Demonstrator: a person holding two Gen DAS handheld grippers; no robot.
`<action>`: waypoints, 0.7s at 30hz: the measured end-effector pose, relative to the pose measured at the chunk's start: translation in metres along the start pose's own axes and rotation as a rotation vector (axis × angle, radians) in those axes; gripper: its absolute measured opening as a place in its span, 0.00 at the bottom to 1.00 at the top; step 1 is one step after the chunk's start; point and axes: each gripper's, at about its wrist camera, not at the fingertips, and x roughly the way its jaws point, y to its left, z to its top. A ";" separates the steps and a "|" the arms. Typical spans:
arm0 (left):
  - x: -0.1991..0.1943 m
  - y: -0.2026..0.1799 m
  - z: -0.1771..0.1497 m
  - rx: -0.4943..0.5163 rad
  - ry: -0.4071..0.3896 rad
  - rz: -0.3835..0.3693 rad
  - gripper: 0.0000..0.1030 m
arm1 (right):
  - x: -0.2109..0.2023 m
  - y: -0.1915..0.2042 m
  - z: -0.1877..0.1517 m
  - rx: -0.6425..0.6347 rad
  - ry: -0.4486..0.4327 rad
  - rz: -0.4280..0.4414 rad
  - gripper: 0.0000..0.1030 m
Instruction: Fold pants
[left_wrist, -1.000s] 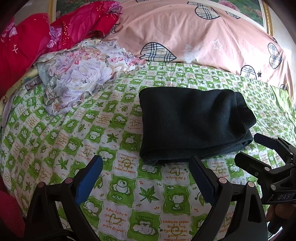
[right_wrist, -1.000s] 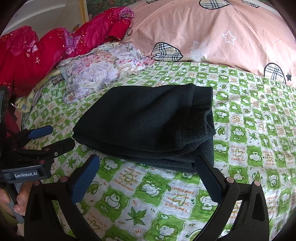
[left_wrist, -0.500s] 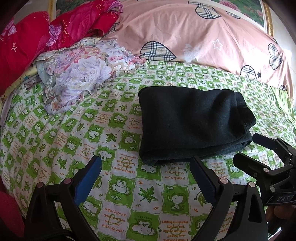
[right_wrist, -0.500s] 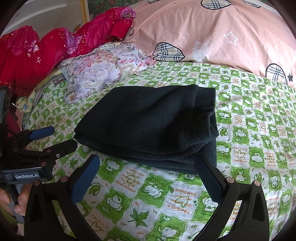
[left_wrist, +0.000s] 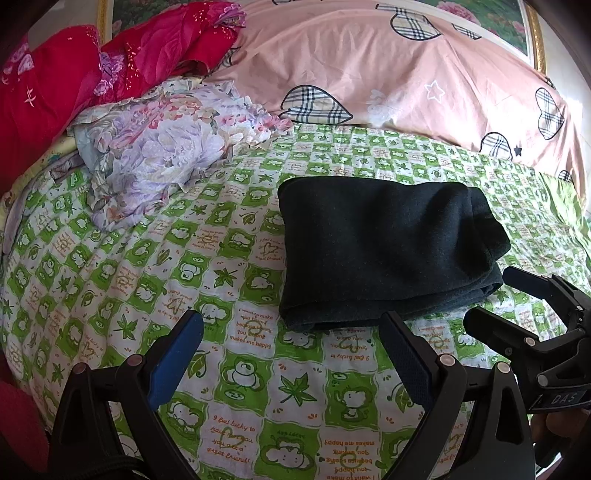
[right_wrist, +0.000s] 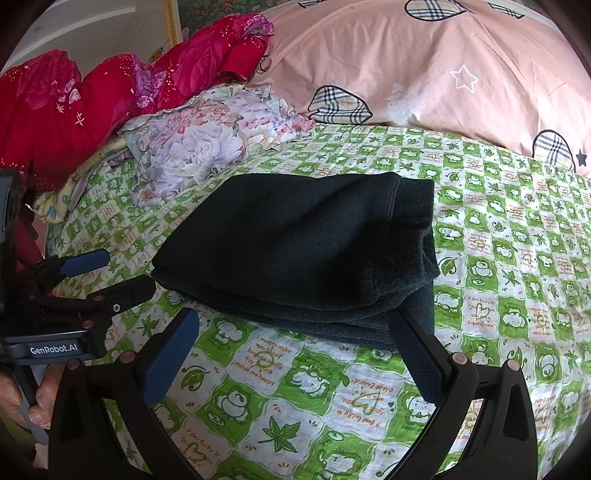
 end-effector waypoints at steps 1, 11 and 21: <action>0.001 0.001 0.000 0.000 0.001 -0.001 0.93 | 0.000 0.000 0.000 0.000 0.001 -0.001 0.99; -0.001 -0.001 0.001 0.005 -0.009 0.005 0.94 | -0.001 0.001 0.003 -0.002 -0.004 0.003 0.99; -0.002 -0.002 0.002 0.005 -0.008 0.004 0.94 | -0.002 0.002 0.004 -0.002 -0.006 0.003 0.99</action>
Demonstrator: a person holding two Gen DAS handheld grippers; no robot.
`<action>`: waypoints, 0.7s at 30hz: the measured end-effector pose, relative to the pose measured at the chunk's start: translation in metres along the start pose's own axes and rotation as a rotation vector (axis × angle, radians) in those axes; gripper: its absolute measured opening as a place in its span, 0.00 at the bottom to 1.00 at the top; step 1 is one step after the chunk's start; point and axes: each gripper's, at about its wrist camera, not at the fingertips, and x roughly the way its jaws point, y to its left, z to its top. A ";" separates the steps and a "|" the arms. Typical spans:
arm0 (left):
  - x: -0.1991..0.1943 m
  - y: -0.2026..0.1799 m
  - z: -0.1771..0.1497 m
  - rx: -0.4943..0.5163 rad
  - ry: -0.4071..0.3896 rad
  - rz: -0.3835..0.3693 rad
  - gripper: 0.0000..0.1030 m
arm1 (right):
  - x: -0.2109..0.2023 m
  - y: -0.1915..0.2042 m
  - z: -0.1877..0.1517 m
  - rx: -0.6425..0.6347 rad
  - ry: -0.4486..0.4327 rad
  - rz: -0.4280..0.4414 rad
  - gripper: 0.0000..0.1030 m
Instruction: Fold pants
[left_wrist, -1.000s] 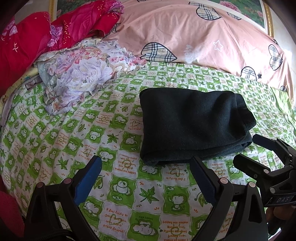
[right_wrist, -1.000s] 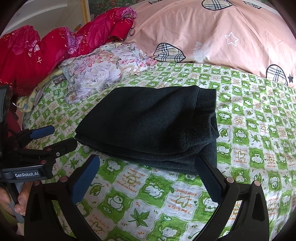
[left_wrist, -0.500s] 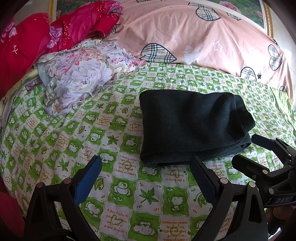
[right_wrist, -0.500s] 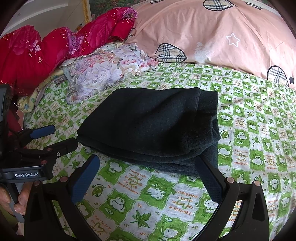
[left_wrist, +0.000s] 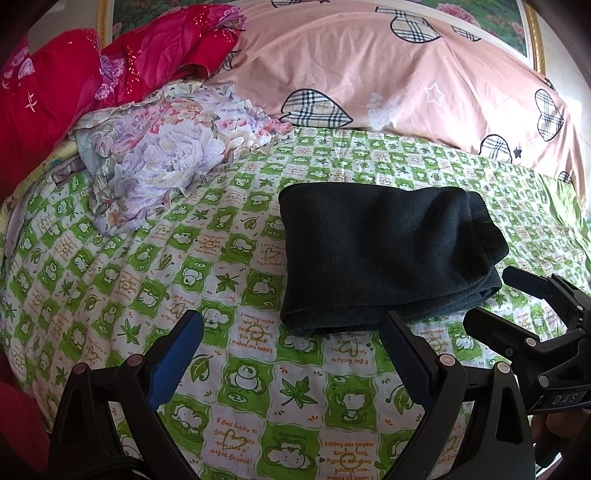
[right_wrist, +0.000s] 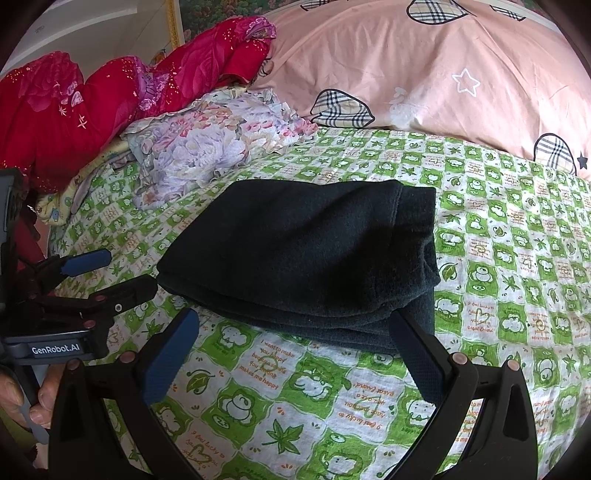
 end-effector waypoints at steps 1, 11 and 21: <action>0.000 0.000 0.000 0.001 0.000 0.000 0.93 | 0.000 0.000 0.000 0.000 0.000 0.000 0.99; -0.001 0.000 0.001 0.002 0.001 0.001 0.94 | 0.000 0.001 0.001 0.002 0.001 0.000 0.99; -0.002 0.001 0.003 0.003 0.000 -0.002 0.94 | -0.003 0.003 0.006 -0.005 -0.009 0.001 0.99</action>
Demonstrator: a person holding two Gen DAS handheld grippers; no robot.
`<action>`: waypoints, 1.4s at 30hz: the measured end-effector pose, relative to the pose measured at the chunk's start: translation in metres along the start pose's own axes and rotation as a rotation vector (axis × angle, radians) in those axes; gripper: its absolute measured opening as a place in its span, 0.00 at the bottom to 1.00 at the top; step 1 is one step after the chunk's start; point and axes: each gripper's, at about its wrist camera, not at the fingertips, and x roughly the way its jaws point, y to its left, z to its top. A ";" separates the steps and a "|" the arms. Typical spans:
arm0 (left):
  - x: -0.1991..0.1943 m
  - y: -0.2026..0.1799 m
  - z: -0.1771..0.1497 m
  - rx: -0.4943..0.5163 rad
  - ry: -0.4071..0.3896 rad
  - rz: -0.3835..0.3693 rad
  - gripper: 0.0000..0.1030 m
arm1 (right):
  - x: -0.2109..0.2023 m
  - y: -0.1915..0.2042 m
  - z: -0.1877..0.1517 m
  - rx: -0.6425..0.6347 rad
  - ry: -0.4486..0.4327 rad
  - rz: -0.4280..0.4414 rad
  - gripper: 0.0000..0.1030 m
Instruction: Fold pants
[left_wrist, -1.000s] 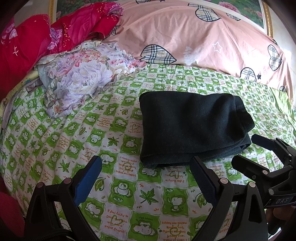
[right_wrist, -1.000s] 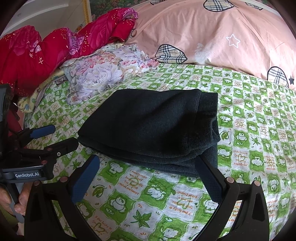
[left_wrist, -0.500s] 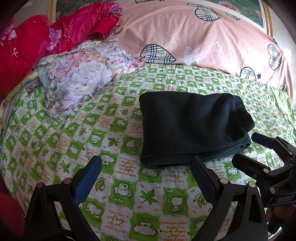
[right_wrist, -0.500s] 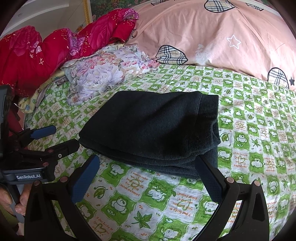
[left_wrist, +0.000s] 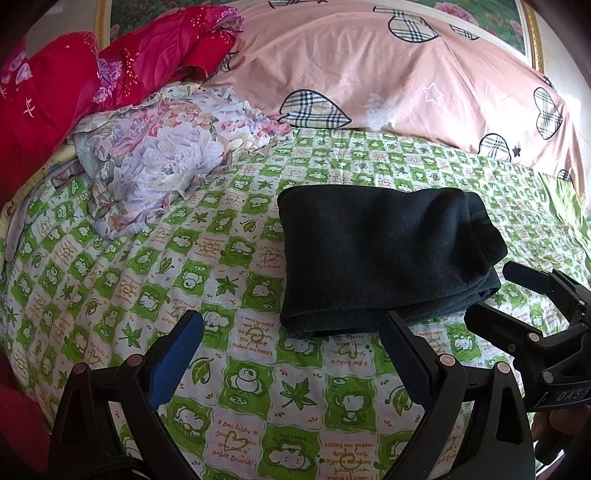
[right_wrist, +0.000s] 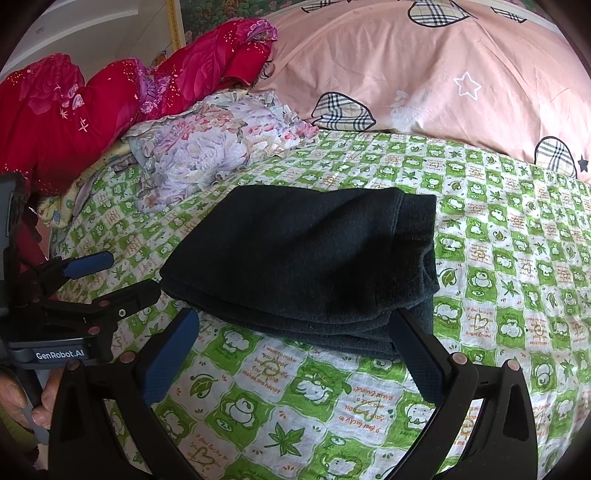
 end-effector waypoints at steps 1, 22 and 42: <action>0.000 0.001 0.001 0.000 0.000 0.001 0.94 | 0.000 0.001 0.001 -0.002 -0.001 -0.001 0.99; 0.002 0.001 0.007 0.015 0.002 0.003 0.94 | 0.000 0.000 0.004 -0.001 -0.005 0.004 0.99; 0.009 0.007 0.026 0.009 0.005 0.005 0.93 | -0.004 -0.015 0.012 0.034 -0.009 -0.011 0.99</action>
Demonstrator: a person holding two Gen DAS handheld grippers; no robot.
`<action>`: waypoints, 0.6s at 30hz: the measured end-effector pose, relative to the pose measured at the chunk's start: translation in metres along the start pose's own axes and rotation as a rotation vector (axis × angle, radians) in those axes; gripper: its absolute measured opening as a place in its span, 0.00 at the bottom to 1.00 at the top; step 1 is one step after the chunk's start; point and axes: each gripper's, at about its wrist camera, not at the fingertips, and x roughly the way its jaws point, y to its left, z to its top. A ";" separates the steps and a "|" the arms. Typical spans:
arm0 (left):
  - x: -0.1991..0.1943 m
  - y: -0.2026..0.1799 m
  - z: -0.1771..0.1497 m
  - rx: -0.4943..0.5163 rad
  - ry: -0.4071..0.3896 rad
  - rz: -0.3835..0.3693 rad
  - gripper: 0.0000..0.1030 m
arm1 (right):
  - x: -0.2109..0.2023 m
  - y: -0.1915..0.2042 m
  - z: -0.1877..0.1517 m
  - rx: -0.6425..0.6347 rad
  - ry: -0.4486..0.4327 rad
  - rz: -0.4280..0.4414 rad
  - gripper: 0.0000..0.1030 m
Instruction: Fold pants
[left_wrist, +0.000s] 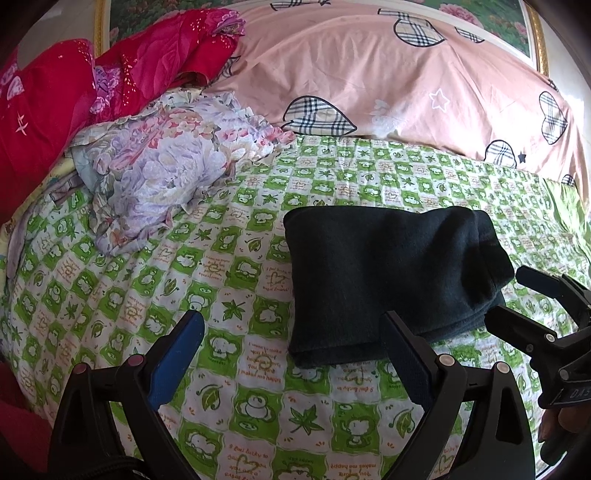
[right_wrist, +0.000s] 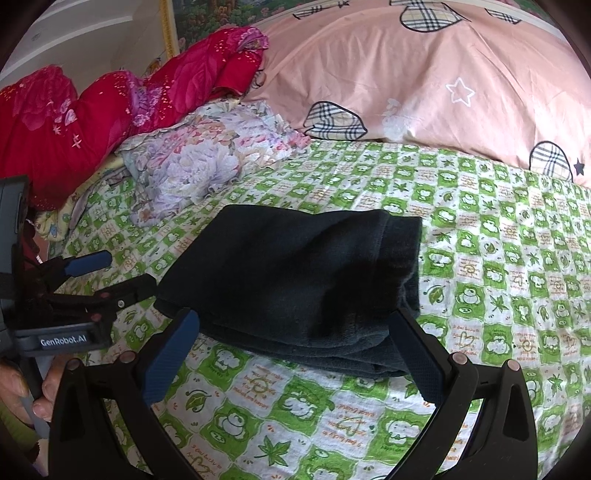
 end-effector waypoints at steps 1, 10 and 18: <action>0.001 0.000 0.001 0.000 0.004 -0.002 0.92 | 0.000 -0.002 0.001 0.003 0.001 0.000 0.99; 0.007 -0.006 0.008 -0.005 0.045 -0.010 0.92 | -0.005 -0.013 0.001 0.027 -0.008 -0.001 0.99; 0.005 -0.010 0.013 0.004 0.046 0.006 0.92 | -0.009 -0.020 0.001 0.047 -0.015 0.014 0.99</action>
